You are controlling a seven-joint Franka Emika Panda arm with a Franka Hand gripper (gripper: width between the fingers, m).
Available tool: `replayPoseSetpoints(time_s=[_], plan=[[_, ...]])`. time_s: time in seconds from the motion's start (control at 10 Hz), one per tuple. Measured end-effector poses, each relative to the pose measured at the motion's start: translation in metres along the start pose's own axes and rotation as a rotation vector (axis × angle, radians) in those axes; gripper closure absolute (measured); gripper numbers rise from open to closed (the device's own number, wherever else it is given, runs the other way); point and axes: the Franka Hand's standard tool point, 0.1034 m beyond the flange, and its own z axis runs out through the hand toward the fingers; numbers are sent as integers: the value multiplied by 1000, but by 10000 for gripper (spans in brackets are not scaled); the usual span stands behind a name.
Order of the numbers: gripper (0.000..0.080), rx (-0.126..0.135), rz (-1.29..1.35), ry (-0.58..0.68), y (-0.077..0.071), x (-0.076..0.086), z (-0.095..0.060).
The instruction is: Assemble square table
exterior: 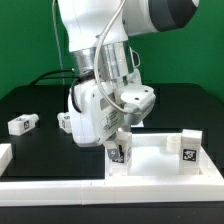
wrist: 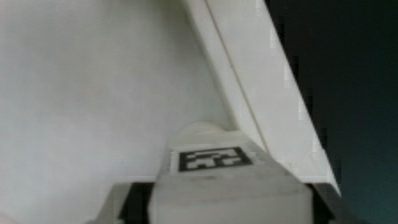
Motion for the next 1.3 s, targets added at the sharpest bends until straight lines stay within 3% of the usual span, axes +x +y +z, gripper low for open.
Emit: replayPoseSetpoints(time_s=[0.2,0.3,0.4,0.5,0.6,0.9,1.1,1.3], plan=[[504,-13,13,17,1,4,-1],[435,-14,14,17,1,4,0],[435,-14,14,17,1,4,0],[230,-14,14,17,1,4,0],[174,-14,14,17,2,4,0],[151,-10,9,12,1,-1,-4],[150,0,-19,-13,3,-14,-23],[150,-1,-18,-12,4,-13,-23]])
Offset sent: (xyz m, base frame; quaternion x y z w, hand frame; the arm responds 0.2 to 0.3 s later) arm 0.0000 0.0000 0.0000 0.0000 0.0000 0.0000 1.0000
